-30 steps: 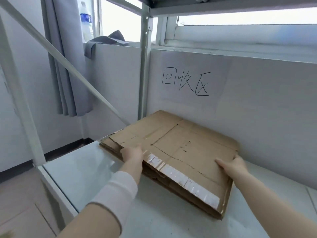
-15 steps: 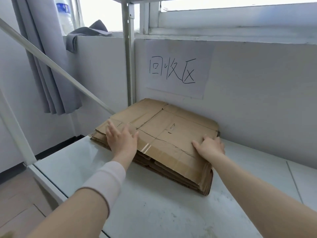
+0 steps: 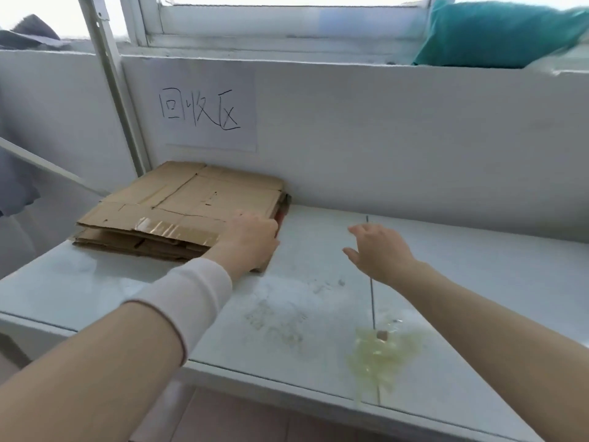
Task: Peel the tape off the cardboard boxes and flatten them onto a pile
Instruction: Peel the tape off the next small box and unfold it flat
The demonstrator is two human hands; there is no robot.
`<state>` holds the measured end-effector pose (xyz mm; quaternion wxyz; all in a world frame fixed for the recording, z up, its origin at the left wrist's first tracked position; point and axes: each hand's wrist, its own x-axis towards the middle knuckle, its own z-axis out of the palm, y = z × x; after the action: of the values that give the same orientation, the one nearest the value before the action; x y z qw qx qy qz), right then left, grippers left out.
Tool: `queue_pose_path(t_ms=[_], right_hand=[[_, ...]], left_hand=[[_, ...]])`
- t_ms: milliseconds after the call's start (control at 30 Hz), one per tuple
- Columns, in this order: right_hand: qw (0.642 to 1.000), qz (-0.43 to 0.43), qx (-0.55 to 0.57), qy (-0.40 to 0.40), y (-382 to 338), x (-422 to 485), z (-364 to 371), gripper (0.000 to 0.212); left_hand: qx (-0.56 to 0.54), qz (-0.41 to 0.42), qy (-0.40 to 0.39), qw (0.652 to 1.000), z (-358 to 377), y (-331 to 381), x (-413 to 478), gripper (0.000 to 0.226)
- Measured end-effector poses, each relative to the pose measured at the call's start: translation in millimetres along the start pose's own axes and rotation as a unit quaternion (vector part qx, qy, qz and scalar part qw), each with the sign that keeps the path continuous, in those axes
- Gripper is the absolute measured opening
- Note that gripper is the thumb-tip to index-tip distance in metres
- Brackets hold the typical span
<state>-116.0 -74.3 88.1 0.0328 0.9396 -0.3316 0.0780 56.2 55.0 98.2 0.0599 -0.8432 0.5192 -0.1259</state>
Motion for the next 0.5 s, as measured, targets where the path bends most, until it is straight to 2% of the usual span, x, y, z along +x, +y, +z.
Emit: queue_pose_path(t_ms=[100, 233, 500], right_hand=[[0.999, 0.040, -0.033, 0.001, 54, -56, -9, 0.048], [0.993, 0.102, -0.050, 0.011, 126, -134, -23, 0.047], [0.970, 0.225, -0.068, 0.055, 267, -284, -54, 0.044]], left_hand=[[-0.021, 0.035, 0.010, 0.999, -23, 71, -9, 0.041], [-0.027, 0.129, 0.039, 0.990, -53, 178, -25, 0.043], [-0.079, 0.281, 0.062, 0.954, -108, 377, -41, 0.045]])
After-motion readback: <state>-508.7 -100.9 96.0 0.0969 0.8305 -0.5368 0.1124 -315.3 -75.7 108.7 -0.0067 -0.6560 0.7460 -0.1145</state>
